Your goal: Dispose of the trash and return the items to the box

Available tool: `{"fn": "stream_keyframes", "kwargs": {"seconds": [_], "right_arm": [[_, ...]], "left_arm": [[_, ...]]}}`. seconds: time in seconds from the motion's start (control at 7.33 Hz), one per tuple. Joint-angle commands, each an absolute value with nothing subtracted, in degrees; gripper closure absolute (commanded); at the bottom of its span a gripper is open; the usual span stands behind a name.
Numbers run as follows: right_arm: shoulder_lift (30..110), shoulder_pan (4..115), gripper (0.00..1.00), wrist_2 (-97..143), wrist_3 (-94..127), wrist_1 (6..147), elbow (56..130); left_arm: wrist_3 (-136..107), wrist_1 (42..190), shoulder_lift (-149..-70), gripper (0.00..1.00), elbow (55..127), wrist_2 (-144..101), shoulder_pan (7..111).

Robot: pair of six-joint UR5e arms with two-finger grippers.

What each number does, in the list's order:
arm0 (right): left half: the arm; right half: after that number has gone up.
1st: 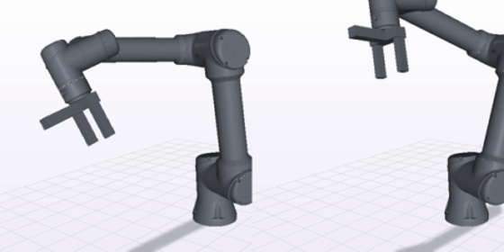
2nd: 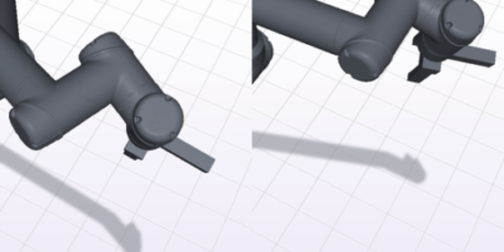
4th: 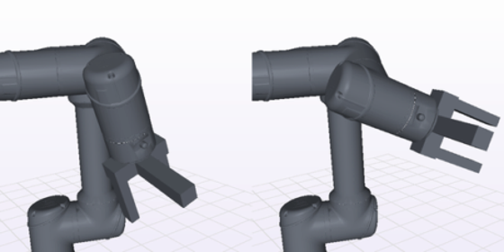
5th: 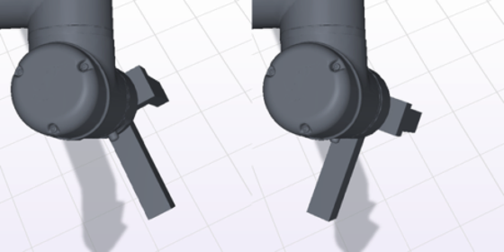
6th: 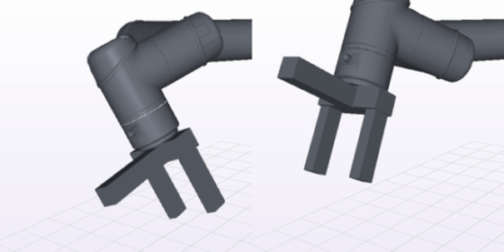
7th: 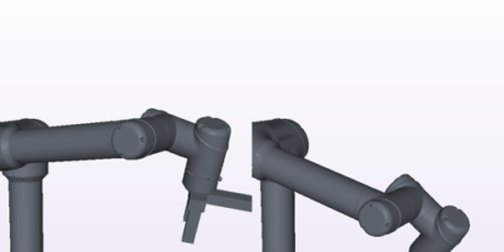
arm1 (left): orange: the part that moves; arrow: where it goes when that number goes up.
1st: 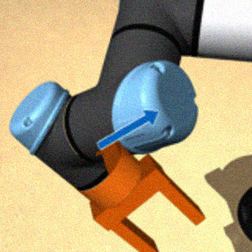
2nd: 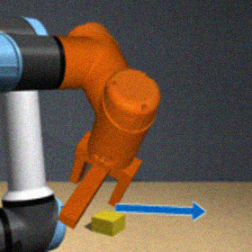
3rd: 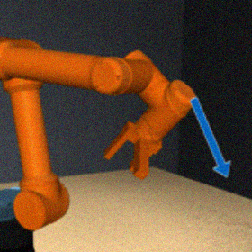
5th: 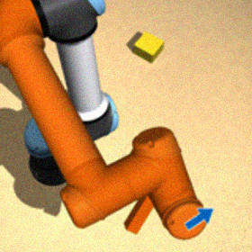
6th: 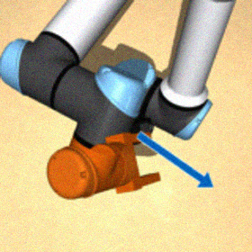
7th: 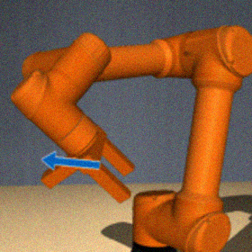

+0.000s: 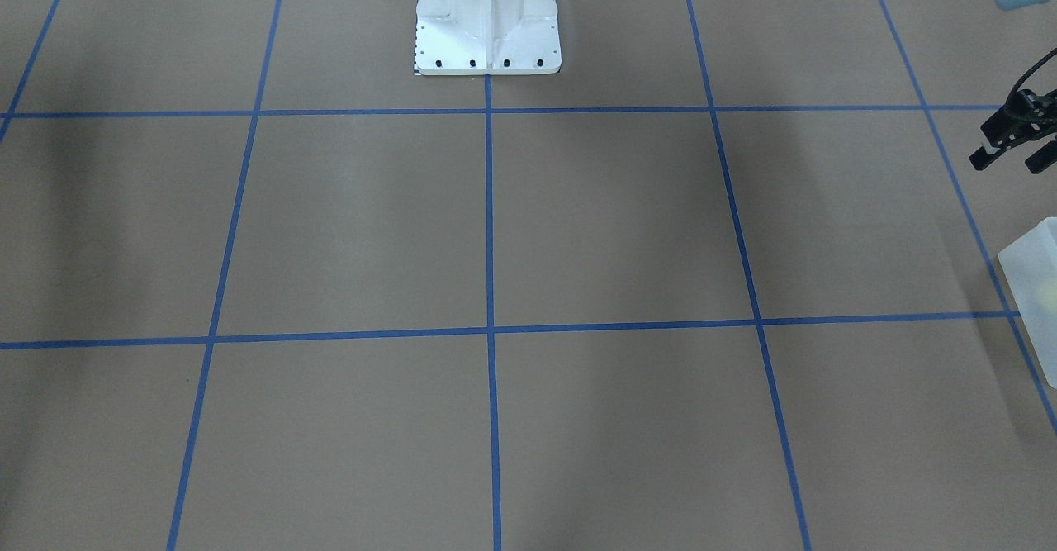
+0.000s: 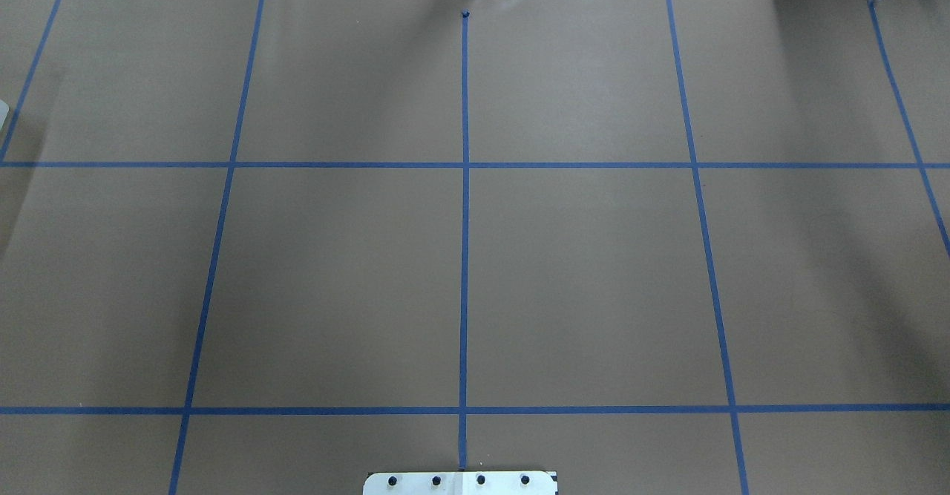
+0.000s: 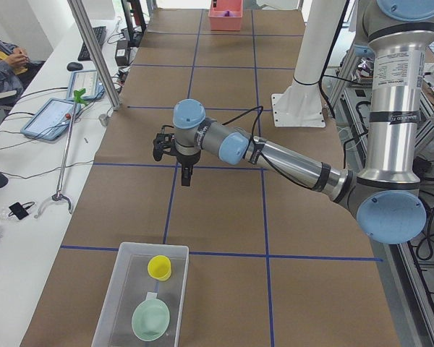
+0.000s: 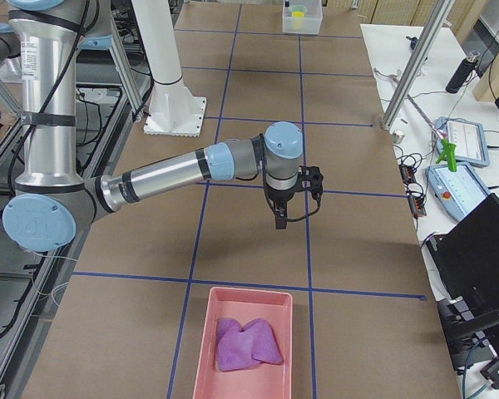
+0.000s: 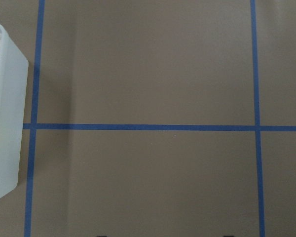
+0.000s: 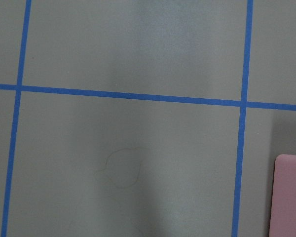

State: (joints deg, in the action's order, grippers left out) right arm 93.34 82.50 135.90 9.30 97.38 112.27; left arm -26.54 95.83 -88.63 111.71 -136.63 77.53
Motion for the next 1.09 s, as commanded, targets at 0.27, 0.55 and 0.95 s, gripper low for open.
{"fn": "stream_keyframes", "kwargs": {"seconds": [0.27,0.55,0.95], "right_arm": [[93.4,81.8,0.0,135.5,8.3,97.3,112.2],[93.4,81.5,0.0,135.4,8.3,97.3,112.2],[93.4,80.6,0.0,135.5,8.4,97.3,112.1]], "left_arm": [[-13.0,96.0,-84.9,0.03,113.6,-128.3,77.0],[-11.9,96.2,-84.5,0.03,113.5,-128.3,77.0],[-10.5,96.0,-83.6,0.02,113.5,-129.0,77.0]]}}
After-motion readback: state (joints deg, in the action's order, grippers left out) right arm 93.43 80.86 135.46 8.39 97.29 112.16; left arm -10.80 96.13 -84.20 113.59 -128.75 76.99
